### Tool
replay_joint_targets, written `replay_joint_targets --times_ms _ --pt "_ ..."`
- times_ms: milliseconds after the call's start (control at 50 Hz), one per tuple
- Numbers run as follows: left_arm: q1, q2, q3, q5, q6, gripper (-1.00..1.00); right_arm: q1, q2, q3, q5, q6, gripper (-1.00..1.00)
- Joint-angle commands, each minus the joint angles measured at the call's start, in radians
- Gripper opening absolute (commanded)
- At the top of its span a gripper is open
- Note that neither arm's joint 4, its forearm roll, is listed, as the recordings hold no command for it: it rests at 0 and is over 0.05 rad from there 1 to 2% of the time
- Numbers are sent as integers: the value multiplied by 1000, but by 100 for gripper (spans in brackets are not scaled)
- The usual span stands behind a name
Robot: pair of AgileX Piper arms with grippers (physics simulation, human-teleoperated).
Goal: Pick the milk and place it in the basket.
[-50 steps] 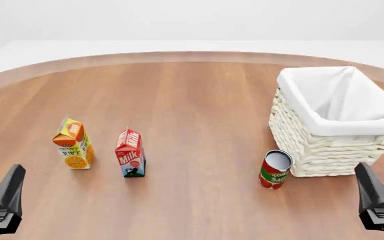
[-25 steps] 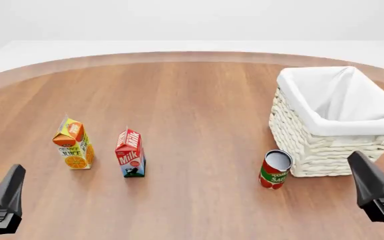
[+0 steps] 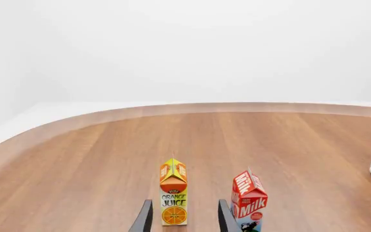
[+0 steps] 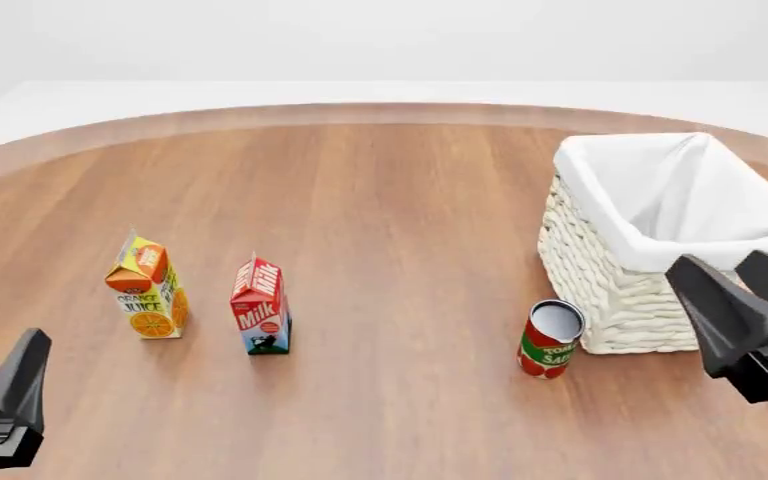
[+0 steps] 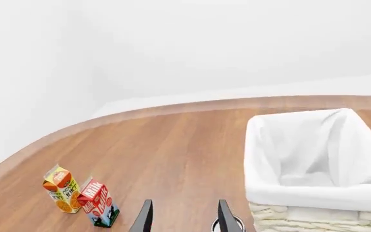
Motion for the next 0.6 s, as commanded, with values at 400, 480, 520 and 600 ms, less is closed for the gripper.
replay_joint_targets --times_ms 400,480,520,600 --pt "0 0 0 0 0 100 187 377 -169 -172 45 100" --pt "0 0 0 0 0 100 204 416 -190 -189 69 100" --pt "0 0 0 0 0 100 215 444 -206 -198 100 100" --pt "0 0 0 0 0 100 227 476 -238 -187 88 100"
